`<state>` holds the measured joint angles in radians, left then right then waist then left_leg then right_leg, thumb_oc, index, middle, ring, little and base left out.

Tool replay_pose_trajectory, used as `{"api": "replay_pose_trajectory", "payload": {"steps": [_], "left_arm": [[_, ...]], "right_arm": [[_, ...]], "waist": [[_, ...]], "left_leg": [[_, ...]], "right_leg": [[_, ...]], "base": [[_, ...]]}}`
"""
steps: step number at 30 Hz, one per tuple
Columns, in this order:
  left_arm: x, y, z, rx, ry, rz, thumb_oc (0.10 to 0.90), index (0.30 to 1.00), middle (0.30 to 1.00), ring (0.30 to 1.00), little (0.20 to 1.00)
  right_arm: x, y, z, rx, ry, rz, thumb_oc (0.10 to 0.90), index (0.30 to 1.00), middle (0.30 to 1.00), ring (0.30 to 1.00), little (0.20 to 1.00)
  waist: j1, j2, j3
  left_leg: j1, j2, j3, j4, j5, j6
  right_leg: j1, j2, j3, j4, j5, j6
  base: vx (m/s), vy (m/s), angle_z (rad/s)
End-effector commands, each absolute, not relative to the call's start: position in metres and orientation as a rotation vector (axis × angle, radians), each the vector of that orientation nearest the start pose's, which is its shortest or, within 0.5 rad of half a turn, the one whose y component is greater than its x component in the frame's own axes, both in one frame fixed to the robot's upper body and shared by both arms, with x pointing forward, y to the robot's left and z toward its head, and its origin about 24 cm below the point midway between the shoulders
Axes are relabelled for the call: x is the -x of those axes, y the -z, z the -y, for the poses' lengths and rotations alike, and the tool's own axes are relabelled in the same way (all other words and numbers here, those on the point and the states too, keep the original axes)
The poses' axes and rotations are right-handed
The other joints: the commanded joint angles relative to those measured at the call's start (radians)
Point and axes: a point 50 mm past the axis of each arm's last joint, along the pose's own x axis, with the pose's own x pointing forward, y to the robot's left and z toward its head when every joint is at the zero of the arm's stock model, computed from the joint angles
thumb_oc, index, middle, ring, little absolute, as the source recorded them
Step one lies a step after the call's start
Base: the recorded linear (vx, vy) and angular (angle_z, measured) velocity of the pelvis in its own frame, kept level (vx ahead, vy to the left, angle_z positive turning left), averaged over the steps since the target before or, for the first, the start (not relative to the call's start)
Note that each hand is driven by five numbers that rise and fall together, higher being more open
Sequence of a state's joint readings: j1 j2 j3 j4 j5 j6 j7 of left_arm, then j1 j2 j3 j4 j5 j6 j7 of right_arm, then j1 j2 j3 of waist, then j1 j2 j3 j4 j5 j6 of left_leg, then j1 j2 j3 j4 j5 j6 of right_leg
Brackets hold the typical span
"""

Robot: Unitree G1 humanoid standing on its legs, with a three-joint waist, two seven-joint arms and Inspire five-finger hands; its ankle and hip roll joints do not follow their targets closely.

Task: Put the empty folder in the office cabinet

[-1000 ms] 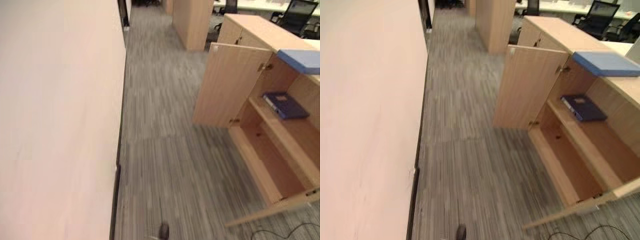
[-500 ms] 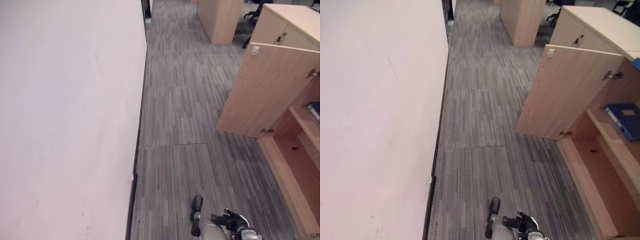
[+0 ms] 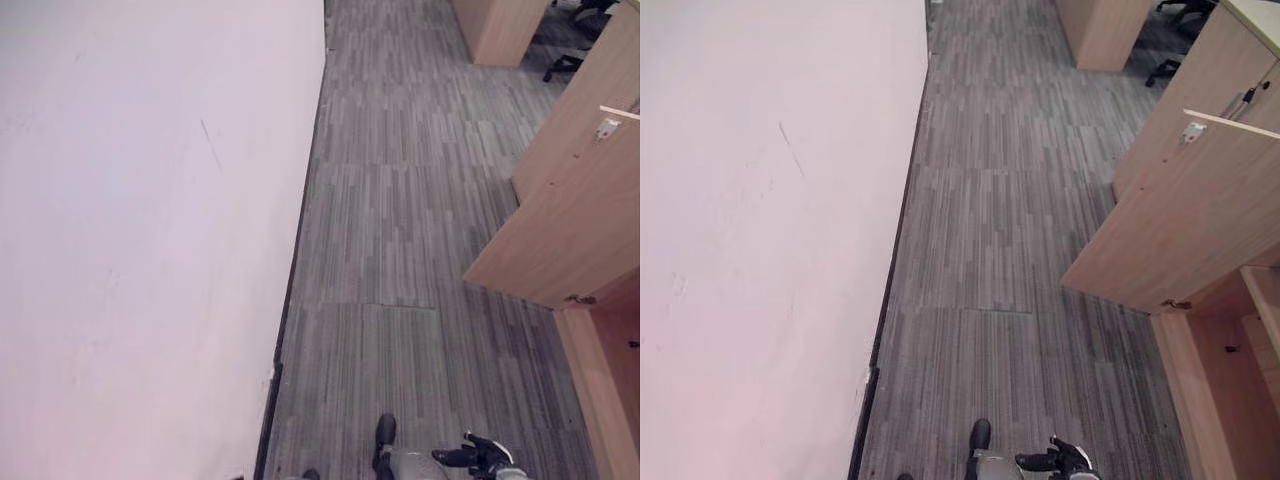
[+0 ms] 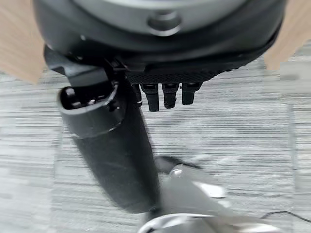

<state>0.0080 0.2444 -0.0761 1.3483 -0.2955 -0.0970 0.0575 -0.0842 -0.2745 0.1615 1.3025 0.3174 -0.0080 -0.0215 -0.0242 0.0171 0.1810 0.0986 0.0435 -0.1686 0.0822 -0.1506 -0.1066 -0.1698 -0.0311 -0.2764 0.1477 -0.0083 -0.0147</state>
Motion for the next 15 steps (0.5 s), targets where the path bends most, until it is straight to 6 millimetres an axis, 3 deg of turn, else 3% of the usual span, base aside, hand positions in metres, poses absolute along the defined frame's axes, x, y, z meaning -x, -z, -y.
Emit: {"api": "replay_pose_trajectory", "payload": {"steps": [1,2,3,4,5,7,8,9,10,11,13,14,15], "left_arm": [[-0.041,0.165,-0.253,-0.061,-0.397,-1.294,0.8,0.9,0.9,0.9,0.9],[-0.036,0.165,-0.255,-0.06,-0.404,-1.31,0.8,0.9,0.9,0.9,0.9],[-0.036,0.165,-0.255,-0.06,-0.404,-1.31,0.8,0.9,0.9,0.9,0.9],[-0.034,0.165,-0.256,-0.063,-0.406,-1.317,0.8,0.9,0.9,0.9,0.9],[-0.034,0.165,-0.256,-0.058,-0.412,-1.316,0.8,0.9,0.9,0.9,0.9],[-0.034,0.166,-0.254,-0.049,-0.411,-1.313,0.8,0.9,0.9,0.9,0.9],[-0.034,0.166,-0.254,-0.049,-0.412,-1.312,0.8,0.9,0.9,0.9,0.9],[-0.037,0.165,-0.254,-0.055,-0.403,-1.305,0.8,0.9,0.9,0.9,0.9],[-0.037,0.165,-0.254,-0.055,-0.403,-1.305,0.8,0.9,0.9,0.9,0.9],[-0.041,0.165,-0.253,-0.067,-0.389,-1.293,0.8,0.9,0.9,0.9,0.9],[-0.046,0.165,-0.252,-0.075,-0.374,-1.274,0.8,0.9,0.9,0.9,0.9],[-0.046,0.165,-0.252,-0.076,-0.374,-1.274,0.8,0.9,0.9,0.9,0.9],[-0.05,0.164,-0.251,-0.08,-0.357,-1.261,0.8,0.9,0.9,0.9,0.9]], "right_arm": [[-0.091,0.157,0.256,0.112,0.267,-1.233,0.8,0.9,0.9,0.9,0.9],[-0.084,0.158,0.256,0.101,0.282,-1.252,0.8,0.9,0.9,0.9,0.9],[-0.084,0.158,0.256,0.101,0.282,-1.252,0.8,0.9,0.9,0.9,0.9],[-0.083,0.159,0.257,0.096,0.289,-1.255,0.8,0.9,0.9,0.9,0.9],[-0.081,0.159,0.258,0.093,0.303,-1.263,0.8,0.9,0.9,0.9,0.9],[-0.08,0.159,0.259,0.096,0.305,-1.268,0.8,0.9,0.9,0.9,0.9],[-0.08,0.159,0.259,0.096,0.305,-1.268,0.8,0.9,0.9,0.9,0.9],[-0.079,0.159,0.26,0.101,0.305,-1.272,0.8,0.9,0.9,0.9,0.9],[-0.079,0.159,0.26,0.101,0.305,-1.272,0.8,0.9,0.9,0.9,0.9],[-0.075,0.158,0.263,0.11,0.311,-1.276,0.8,0.9,0.9,0.9,0.9],[-0.073,0.158,0.264,0.115,0.312,-1.274,0.8,0.9,0.9,0.9,0.9],[-0.073,0.158,0.264,0.115,0.312,-1.274,0.8,0.9,0.9,0.9,0.9],[-0.076,0.157,0.265,0.119,0.316,-1.258,0.8,0.9,0.9,0.9,0.9]], "waist": [[0.013,-0.015,-0.035],[0.027,-0.035,-0.022],[0.025,-0.038,-0.025],[0.031,-0.048,-0.016],[0.046,-0.064,0.01],[0.068,-0.078,0.03],[0.067,-0.08,0.028],[0.08,-0.083,0.037],[0.08,-0.083,0.037],[0.093,-0.076,0.043],[0.097,-0.053,0.038],[0.097,-0.056,0.041],[0.102,-0.04,0.039]], "left_leg": [[0.065,-0.014,0.053,0.145,0.098,0.027],[-0.015,-0.018,0.065,0.362,0.166,0.038],[-0.019,-0.021,0.063,0.36,0.169,0.039],[-0.055,-0.03,0.068,0.458,0.197,0.049],[-0.158,-0.034,0.1,0.58,0.175,0.081],[-0.264,-0.056,0.116,0.585,0.104,0.114],[-0.266,-0.058,0.116,0.583,0.106,0.114],[-0.308,-0.093,0.103,0.47,0.082,0.124],[-0.308,-0.093,0.102,0.47,0.082,0.124],[-0.351,-0.148,0.038,0.296,0.115,0.114],[-0.371,-0.178,-0.042,0.108,0.215,0.094],[-0.362,-0.179,-0.042,0.098,0.22,0.094],[-0.383,-0.196,-0.095,-0.019,0.276,0.083]], "right_leg": [[0.036,0.024,0.03,-0.115,0.034,0.06],[0.099,0.046,0.07,-0.14,0.017,0.036],[0.096,0.042,0.068,-0.14,0.017,0.037],[0.123,0.045,0.082,-0.146,0.008,0.027],[0.164,0.039,0.112,-0.146,-0.006,0.014],[0.198,0.033,0.148,-0.136,-0.02,0.009],[0.196,0.031,0.148,-0.136,-0.02,0.009],[0.217,0.034,0.184,-0.123,-0.03,0.01],[0.216,0.034,0.184,-0.123,-0.03,0.01],[0.245,0.054,0.224,-0.127,-0.039,0.015],[0.266,0.092,0.258,-0.135,-0.047,0.015],[0.271,0.089,0.258,-0.136,-0.048,0.015],[0.29,0.121,0.301,-0.139,-0.051,0.011]], "base": [[0.19,-0.202,-0.12],[0.12,-0.149,-0.2],[0.19,-0.21,-0.34],[0.13,-0.144,-0.63],[0.18,-0.164,-0.73],[0.13,-0.073,-0.65],[0.16,-0.004,-0.87],[0.1,0.007,-0.81],[0.21,0.038,-0.72],[0.17,0.035,-0.26],[0.19,0.027,-0.17],[0.21,0.011,-0.45],[0.13,0.002,-0.62]]}}
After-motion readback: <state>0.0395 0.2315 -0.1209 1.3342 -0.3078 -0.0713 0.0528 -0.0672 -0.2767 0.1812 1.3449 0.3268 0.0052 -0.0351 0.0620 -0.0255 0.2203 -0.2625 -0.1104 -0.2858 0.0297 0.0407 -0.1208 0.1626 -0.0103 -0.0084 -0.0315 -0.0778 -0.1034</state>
